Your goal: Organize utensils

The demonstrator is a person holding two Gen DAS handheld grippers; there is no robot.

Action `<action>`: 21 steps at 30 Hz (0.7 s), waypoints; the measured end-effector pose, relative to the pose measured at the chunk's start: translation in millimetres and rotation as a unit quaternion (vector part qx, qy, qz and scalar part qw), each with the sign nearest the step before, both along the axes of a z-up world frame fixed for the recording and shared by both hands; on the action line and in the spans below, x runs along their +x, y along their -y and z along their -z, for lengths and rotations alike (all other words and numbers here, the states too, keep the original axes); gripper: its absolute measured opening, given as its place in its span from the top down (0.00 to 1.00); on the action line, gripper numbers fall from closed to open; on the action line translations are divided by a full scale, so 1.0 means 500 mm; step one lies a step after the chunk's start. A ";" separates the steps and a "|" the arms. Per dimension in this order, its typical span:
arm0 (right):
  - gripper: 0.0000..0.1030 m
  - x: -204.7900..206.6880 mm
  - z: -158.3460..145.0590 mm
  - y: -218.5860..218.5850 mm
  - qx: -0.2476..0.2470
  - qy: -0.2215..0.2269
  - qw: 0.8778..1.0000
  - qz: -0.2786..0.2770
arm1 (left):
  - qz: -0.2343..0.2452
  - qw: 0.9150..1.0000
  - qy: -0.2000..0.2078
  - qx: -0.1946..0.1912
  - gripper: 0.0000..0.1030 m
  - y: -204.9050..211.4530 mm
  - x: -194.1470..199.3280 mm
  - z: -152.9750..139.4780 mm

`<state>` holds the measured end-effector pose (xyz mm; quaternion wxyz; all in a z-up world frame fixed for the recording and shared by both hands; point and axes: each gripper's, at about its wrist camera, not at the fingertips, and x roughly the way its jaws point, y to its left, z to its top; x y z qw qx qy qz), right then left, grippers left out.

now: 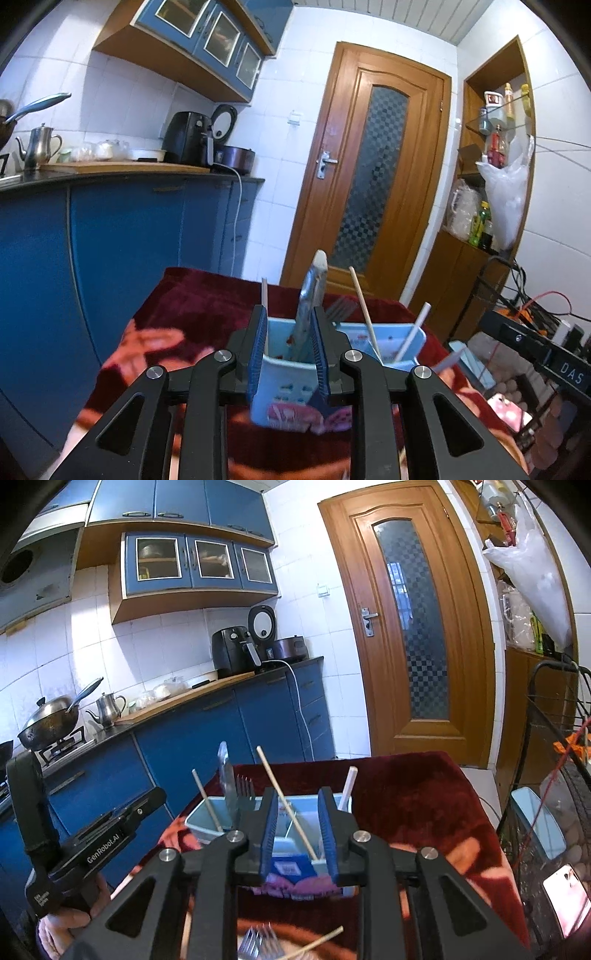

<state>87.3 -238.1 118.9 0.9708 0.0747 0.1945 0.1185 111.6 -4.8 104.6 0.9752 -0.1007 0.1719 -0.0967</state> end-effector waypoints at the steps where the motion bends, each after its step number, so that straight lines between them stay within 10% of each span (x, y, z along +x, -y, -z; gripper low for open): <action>1: 0.75 -0.006 0.003 0.000 0.000 -0.004 1.000 0.000 | 0.003 1.000 -0.003 0.001 0.76 0.001 -0.007 0.000; 21: 0.75 -0.059 0.115 0.026 0.010 -0.115 0.993 0.013 | 0.039 0.995 -0.095 0.015 0.76 0.021 -0.076 0.083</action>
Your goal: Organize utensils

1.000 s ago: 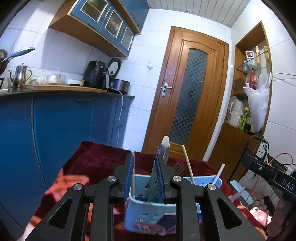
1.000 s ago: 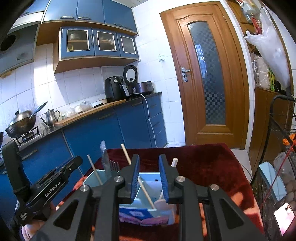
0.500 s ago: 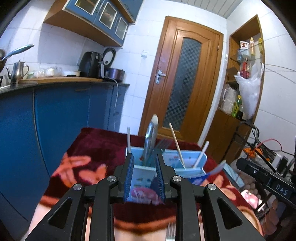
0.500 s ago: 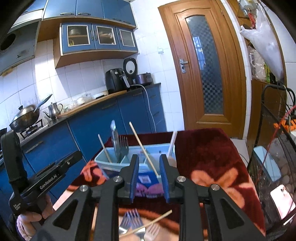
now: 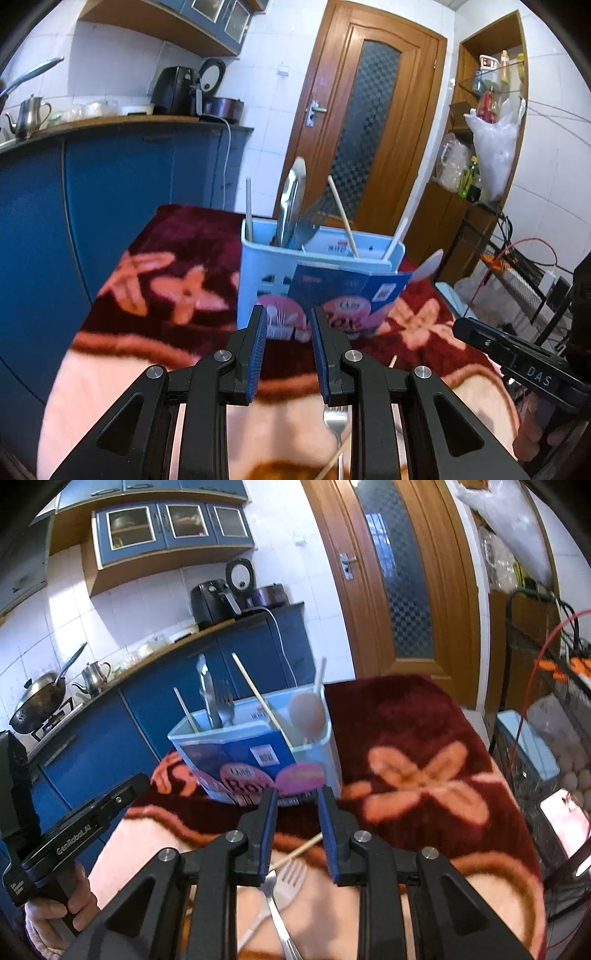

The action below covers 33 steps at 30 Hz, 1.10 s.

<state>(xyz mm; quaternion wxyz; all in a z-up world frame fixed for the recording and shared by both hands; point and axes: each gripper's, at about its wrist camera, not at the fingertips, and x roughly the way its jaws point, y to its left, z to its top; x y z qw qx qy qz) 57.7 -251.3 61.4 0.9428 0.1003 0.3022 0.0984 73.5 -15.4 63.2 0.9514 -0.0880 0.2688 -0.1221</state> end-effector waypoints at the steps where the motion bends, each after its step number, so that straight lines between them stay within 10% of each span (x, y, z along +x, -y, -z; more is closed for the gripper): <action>1: 0.75 0.002 0.007 0.002 0.002 -0.006 1.000 0.001 | 0.000 1.000 -0.003 0.000 0.76 0.000 -0.001 0.005; 33: 0.70 0.113 0.143 -0.027 0.028 -0.163 0.986 0.014 | -0.034 0.997 -0.070 0.000 0.76 -0.051 0.014 0.086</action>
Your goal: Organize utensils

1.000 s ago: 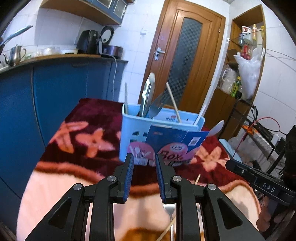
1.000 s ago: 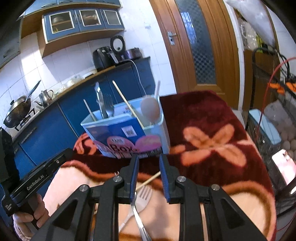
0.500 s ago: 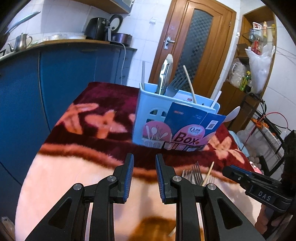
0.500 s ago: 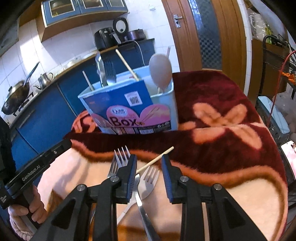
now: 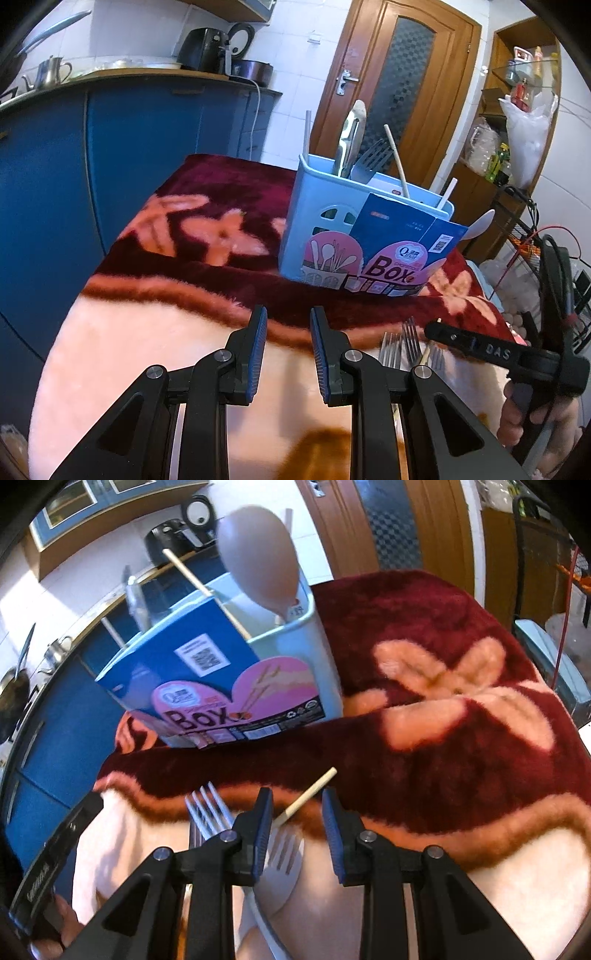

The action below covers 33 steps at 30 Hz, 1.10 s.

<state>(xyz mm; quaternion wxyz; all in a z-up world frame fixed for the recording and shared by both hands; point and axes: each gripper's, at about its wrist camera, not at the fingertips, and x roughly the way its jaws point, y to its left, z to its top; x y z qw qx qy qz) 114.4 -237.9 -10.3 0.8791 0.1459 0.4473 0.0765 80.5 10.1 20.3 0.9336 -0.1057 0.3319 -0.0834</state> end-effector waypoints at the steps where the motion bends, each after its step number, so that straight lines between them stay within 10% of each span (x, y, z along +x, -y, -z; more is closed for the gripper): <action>1: 0.70 0.006 0.002 -0.001 0.003 -0.004 1.000 0.003 | 0.000 1.000 -0.001 -0.001 0.76 -0.001 0.001 0.001; 15: 0.91 0.028 -0.005 0.015 0.052 0.000 0.998 0.019 | 0.005 1.000 -0.001 -0.008 0.76 -0.002 0.000 0.002; 33: 0.93 -0.090 -0.145 0.025 0.045 0.157 0.987 -0.012 | 0.082 0.996 -0.020 -0.029 0.76 0.079 0.004 -0.001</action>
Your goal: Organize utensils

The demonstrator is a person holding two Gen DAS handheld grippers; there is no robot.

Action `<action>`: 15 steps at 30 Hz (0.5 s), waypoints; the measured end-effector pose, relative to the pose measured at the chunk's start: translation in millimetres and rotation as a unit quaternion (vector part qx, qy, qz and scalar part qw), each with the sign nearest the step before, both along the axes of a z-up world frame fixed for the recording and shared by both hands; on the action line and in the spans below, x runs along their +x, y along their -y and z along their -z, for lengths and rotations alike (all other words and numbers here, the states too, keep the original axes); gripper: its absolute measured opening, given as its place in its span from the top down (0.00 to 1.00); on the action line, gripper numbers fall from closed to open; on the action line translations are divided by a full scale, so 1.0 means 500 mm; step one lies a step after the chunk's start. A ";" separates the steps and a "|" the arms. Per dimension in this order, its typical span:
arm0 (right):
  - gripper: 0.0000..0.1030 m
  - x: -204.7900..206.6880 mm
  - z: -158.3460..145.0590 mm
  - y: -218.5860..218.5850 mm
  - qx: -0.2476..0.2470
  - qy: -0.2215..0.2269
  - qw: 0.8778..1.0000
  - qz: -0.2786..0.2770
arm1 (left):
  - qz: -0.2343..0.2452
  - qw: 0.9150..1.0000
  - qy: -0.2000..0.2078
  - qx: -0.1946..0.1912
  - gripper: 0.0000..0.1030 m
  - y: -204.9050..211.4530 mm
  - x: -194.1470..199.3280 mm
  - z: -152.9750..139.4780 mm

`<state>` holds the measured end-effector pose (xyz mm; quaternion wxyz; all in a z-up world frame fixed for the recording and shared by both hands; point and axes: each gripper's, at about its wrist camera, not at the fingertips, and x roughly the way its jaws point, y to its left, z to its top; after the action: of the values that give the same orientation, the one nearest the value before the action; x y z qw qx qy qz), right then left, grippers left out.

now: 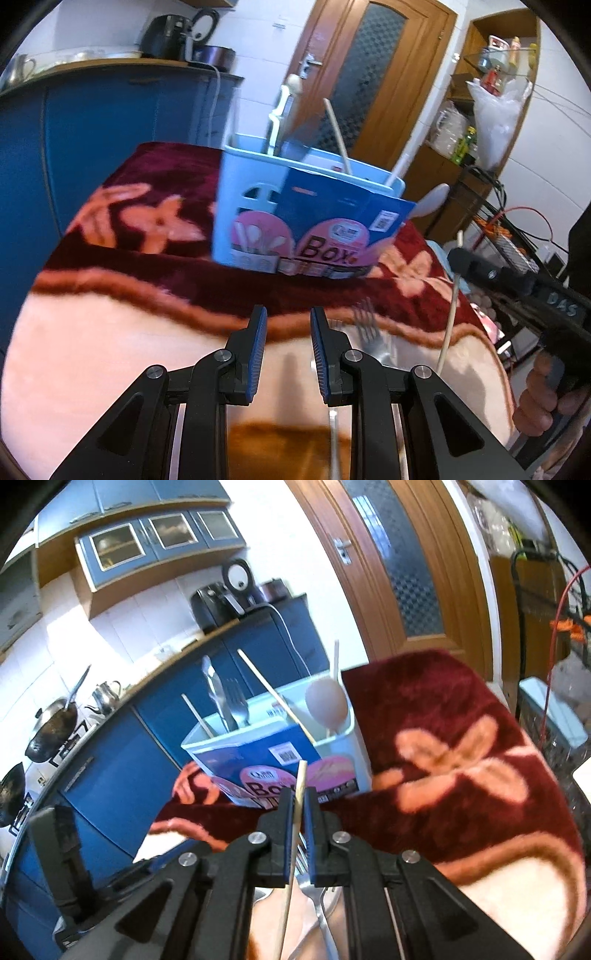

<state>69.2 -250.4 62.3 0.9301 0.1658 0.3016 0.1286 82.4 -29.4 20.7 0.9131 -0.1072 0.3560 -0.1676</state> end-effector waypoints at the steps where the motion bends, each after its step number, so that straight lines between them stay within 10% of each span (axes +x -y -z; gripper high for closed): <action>1: 0.93 -0.007 -0.008 0.004 0.002 0.008 1.000 -0.001 | 0.005 1.000 -0.003 -0.003 0.76 0.005 0.002 0.001; 15: 0.94 -0.071 -0.105 0.038 -0.050 0.120 0.991 0.029 | 0.082 0.996 -0.026 -0.007 0.76 0.099 0.046 0.014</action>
<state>33.5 -269.3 114.9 0.9700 0.1108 0.1888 0.1053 105.5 -78.9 13.5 0.8859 -0.0881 0.3862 -0.2415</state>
